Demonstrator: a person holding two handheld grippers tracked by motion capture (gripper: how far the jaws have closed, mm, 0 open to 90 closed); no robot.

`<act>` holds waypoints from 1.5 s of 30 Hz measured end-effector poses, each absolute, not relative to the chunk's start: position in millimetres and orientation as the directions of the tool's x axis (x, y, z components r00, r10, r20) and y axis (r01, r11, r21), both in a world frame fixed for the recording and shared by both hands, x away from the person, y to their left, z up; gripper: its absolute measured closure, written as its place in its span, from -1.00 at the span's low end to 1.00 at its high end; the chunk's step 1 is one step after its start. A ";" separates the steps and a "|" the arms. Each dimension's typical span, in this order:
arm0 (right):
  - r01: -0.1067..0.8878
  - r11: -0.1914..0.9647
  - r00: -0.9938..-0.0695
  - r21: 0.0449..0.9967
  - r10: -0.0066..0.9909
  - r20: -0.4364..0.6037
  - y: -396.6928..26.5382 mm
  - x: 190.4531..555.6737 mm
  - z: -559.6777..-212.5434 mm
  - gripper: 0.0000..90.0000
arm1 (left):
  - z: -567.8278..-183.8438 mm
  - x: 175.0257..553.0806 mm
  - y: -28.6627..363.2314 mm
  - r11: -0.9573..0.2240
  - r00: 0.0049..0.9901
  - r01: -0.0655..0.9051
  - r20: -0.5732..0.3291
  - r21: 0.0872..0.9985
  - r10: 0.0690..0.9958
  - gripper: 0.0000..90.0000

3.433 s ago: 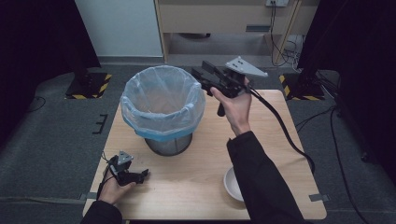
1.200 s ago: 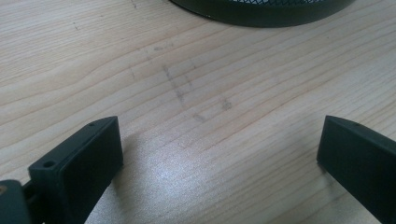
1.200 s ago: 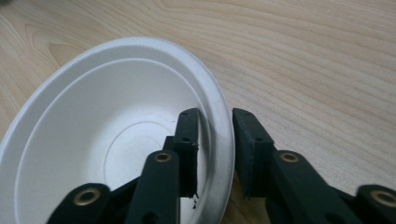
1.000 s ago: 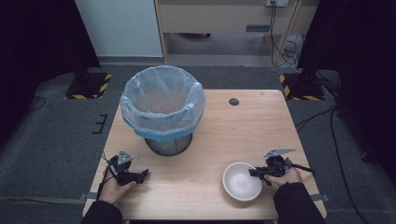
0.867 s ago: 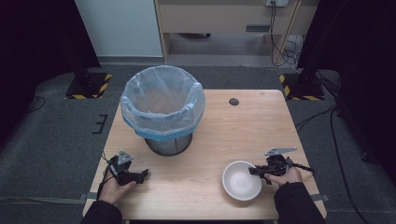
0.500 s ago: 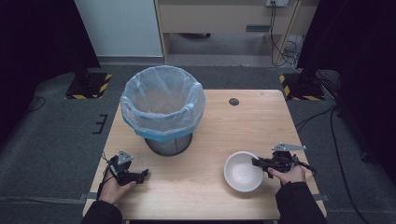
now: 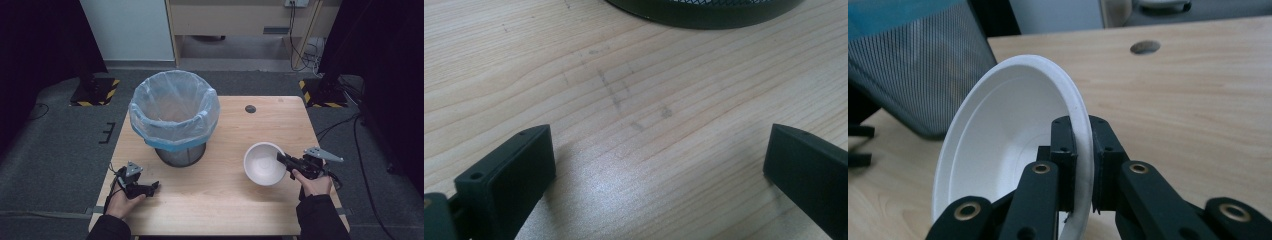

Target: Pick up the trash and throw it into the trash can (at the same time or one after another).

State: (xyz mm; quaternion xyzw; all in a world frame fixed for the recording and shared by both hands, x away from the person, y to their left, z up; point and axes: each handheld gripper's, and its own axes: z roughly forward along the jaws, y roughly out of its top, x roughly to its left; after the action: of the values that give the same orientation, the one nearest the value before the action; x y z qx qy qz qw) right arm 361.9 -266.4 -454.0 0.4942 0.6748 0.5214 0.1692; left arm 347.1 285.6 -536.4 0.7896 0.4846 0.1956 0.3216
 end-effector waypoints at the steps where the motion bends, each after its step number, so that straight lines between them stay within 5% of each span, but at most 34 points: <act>1: 0.481 -0.042 -0.450 0.876 0.845 0.288 -266.8 362.3 -452.7 0.85 | -536.4 347.0 285.6 -0.323 0.454 0.639 -0.003 0.698 0.891 -1.00; 13: 0.344 -0.169 -0.424 0.924 0.850 0.313 -266.0 370.7 -426.8 0.85 | -536.4 347.1 285.6 -0.323 0.454 0.640 -0.003 0.697 0.891 -1.00; 23: 0.188 -0.261 -0.464 0.947 0.826 0.319 -254.8 381.4 -367.3 0.85 | -536.4 347.0 285.6 -0.324 0.454 0.640 -0.003 0.697 0.891 -1.00; 45: 0.050 -0.329 -0.525 0.943 0.795 0.305 -212.8 403.3 -292.6 0.85 | -536.4 347.0 285.5 -0.323 0.453 0.640 -0.003 0.697 0.891 -1.00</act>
State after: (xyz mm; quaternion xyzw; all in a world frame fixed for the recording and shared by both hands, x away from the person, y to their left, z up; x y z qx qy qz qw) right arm 403.3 -212.8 -292.6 0.4096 0.5154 0.7048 0.2643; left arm 347.0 285.5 -536.4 0.7895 0.4848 0.1956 0.3216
